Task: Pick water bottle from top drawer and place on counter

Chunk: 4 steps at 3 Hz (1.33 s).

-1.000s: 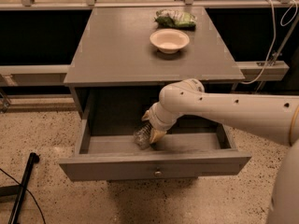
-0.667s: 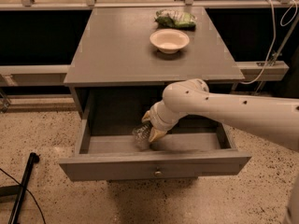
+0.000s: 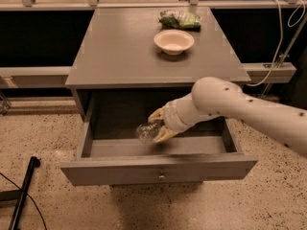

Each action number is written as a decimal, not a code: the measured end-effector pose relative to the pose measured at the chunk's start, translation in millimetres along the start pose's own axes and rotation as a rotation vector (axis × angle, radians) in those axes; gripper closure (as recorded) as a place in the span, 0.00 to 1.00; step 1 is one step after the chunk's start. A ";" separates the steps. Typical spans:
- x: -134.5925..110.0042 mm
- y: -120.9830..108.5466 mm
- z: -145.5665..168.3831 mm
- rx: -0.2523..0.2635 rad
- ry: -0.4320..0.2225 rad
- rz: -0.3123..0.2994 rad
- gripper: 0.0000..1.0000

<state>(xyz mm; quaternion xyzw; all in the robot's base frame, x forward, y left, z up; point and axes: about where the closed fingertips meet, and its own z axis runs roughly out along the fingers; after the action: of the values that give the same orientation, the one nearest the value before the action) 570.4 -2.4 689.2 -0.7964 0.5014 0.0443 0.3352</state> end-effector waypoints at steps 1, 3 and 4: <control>-23.2 -2.7 -66.6 0.097 -0.011 0.015 1.00; -53.1 -40.8 -144.5 0.155 0.141 -0.033 1.00; -49.8 -79.6 -149.0 0.110 0.194 -0.093 1.00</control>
Offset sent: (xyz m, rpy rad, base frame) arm -0.0570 -0.0471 0.1845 -0.0537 -0.1907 -0.2060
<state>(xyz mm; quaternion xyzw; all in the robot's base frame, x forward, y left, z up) 572.2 -28.6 863.3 -0.7997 0.4956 -0.0765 0.3300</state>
